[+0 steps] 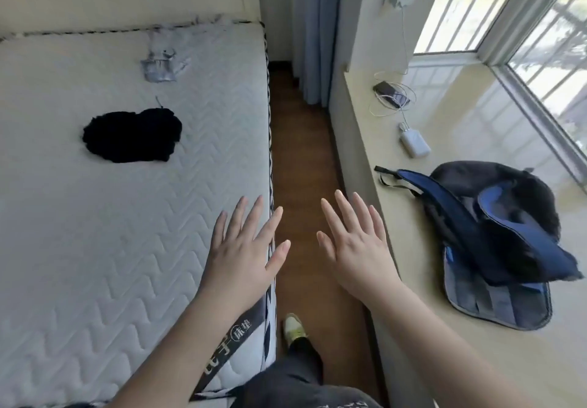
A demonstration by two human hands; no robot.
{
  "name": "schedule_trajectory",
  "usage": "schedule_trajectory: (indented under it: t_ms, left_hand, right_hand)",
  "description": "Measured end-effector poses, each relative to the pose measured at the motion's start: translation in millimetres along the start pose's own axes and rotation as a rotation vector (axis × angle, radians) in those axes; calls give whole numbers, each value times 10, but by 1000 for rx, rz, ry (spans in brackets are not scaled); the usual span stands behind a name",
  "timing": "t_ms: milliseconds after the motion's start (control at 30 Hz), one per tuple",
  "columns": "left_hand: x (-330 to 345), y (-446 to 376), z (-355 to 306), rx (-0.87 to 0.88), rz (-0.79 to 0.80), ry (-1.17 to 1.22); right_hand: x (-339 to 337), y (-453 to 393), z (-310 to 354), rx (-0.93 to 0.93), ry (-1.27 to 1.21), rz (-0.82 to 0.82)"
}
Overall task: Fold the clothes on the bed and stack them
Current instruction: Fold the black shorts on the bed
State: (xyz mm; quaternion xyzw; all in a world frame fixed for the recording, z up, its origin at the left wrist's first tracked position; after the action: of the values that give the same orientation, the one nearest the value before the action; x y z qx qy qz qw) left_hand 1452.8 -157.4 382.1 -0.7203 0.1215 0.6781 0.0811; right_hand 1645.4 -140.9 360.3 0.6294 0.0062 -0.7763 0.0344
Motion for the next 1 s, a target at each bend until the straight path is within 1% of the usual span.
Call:
schedule_trajectory:
  t_ms: [167,300,400,533,667,867,933,1000]
  left_hand:
    - [-34,-419,599,-162,-23,26]
    - [-97,-675,951,-222,-23,18]
    - [-243,-955,1146,-259,-64,8]
    - [-360,-1439,1302,-315,-104,9]
    - [-342,-1966,1397,-386,-115,-10]
    - [-356,-2591,1470,-539,-118,5]
    - [-365,-2722,1534,-610,-127,-10]
    - [-331,-2774,1628,-685,-104,-7]
  right_hand:
    - [-14,-863,378,-163,-6,-48]
    - [-82,-1358,549,-228,-30,-42]
    - [-146,-1706,628,-251,-51,-44]
    - [-181,-2311,673,-328,-46,-53]
    - [-157,-2968,698,-423,-61,-67]
    - [-227,-3932,680,-551,-64,-15]
    - [-244,-4212,744,-593,-49,17]
    - [-197,-4434,870,-664,-30,59]
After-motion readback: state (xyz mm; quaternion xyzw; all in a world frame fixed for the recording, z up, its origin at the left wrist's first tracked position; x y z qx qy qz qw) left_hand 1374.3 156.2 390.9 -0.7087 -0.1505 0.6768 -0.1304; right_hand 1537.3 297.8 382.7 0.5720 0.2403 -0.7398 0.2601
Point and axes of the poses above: each hand's wrist, its own y-axis away from the middle knuckle, its own x-axis out of the palm, z = x × y, the point moved 3 cm from there along -y, towards the middle knuckle, and after that the axes turned 7 degrees about x, right-handed, at the moved point
